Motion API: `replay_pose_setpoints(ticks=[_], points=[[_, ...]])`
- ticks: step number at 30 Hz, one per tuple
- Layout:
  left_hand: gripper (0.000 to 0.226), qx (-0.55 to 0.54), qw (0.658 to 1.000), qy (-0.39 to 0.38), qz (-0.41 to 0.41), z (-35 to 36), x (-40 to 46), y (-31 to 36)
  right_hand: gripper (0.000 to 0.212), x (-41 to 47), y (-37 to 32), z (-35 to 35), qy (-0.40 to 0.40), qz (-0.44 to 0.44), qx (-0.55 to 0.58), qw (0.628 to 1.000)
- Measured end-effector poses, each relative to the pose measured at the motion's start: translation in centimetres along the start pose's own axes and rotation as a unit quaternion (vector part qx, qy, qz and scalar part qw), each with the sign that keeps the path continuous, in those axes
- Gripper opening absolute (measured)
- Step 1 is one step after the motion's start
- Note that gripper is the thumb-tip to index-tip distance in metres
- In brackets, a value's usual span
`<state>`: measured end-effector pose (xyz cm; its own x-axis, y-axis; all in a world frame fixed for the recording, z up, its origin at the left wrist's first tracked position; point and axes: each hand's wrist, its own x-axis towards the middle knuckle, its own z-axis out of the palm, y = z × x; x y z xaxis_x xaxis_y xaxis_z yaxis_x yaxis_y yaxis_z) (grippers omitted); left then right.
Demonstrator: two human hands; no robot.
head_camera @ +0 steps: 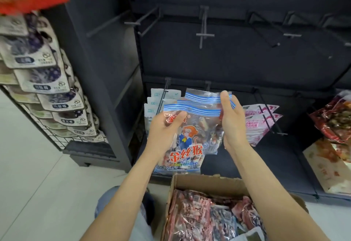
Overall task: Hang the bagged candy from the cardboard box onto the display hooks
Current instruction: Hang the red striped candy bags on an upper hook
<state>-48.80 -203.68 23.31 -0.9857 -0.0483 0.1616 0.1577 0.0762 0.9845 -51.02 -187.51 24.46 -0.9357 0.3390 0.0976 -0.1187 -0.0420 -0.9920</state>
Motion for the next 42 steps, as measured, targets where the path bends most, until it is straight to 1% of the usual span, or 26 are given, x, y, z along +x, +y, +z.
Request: replay_pose_setpoints(ticks=[1,2,4,5,7,8,11,12,13,15,17,19,21,22,24,27,29,32,35,37,39,42], points=[[0.016,-0.003,0.999,0.028,0.015,-0.7,0.2,0.7,0.028,-0.1,-0.9,0.0,0.041,-0.048,-0.008,0.998],[0.014,-0.008,0.997,0.072,0.026,-1.8,0.7,1.3,0.026,0.2,-1.6,-0.2,0.069,-0.096,-0.028,0.993],[0.023,-0.012,0.989,0.142,0.047,-4.7,2.0,2.4,0.018,0.8,-3.3,-0.7,0.078,-0.165,-0.104,0.978],[0.026,-0.005,0.987,0.147,0.059,-6.1,2.8,2.9,0.014,1.1,-4.0,-0.9,0.060,-0.181,-0.154,0.970],[0.017,0.024,0.988,0.126,0.084,-7.8,4.4,4.3,0.012,1.2,-5.1,-0.4,-0.005,-0.195,-0.241,0.951],[0.011,0.031,0.989,0.112,0.091,-8.2,5.1,5.2,0.015,1.2,-5.6,0.3,-0.039,-0.201,-0.273,0.940],[0.009,0.021,0.993,0.052,0.104,-8.1,6.7,7.5,0.038,1.7,-6.3,3.8,-0.112,-0.211,-0.352,0.905],[0.008,0.017,0.994,0.042,0.104,-8.1,7.3,7.8,0.041,2.2,-6.2,5.0,-0.129,-0.213,-0.352,0.902],[0.008,0.020,0.994,0.040,0.102,-8.2,7.8,8.1,0.039,2.6,-6.3,6.1,-0.143,-0.214,-0.330,0.908],[0.009,0.032,0.993,0.056,0.103,-8.6,8.6,8.1,0.036,3.6,-6.3,8.0,-0.161,-0.194,-0.243,0.937],[0.010,0.028,0.992,0.081,0.089,-9.1,9.5,8.0,0.037,4.3,-6.5,9.7,-0.160,-0.152,-0.157,0.963],[0.013,-0.001,0.993,0.108,0.050,-9.7,10.7,7.9,0.035,4.9,-6.8,11.4,-0.143,-0.132,-0.120,0.974],[0.024,-0.028,0.992,0.125,0.016,-10.0,12.2,7.9,0.035,5.5,-7.1,12.9,-0.115,-0.130,-0.124,0.977],[0.025,-0.032,0.991,0.131,0.009,-10.0,12.8,8.0,0.037,5.9,-7.2,13.6,-0.098,-0.137,-0.133,0.977],[0.022,-0.048,0.988,0.144,0.003,-9.8,14.0,8.2,0.041,6.9,-7.2,14.7,-0.066,-0.153,-0.166,0.972],[0.014,-0.064,0.984,0.165,0.001,-9.3,15.3,8.4,0.040,8.2,-7.5,15.5,-0.037,-0.165,-0.207,0.964],[0.013,-0.065,0.983,0.171,0.005,-9.1,16.1,8.4,0.037,8.9,-7.9,15.7,-0.030,-0.166,-0.215,0.962],[0.015,-0.065,0.983,0.171,-0.004,-8.9,16.8,8.4,0.025,9.7,-8.3,16.0,-0.035,-0.158,-0.236,0.958],[0.013,-0.050,0.985,0.167,0.010,-9.0,17.0,8.0,0.034,9.9,-8.0,15.9,-0.035,-0.158,-0.258,0.952],[0.010,-0.039,0.985,0.162,0.035,-9.2,17.0,7.6,0.040,10.1,-7.7,15.8,-0.031,-0.155,-0.250,0.955],[0.009,-0.030,0.985,0.160,0.053,-9.4,17.2,7.4,0.038,10.3,-7.6,15.8,-0.031,-0.150,-0.239,0.959],[0.011,-0.025,0.985,0.159,0.056,-9.5,17.9,6.8,0.030,10.6,-7.5,16.1,-0.025,-0.156,-0.253,0.955]])
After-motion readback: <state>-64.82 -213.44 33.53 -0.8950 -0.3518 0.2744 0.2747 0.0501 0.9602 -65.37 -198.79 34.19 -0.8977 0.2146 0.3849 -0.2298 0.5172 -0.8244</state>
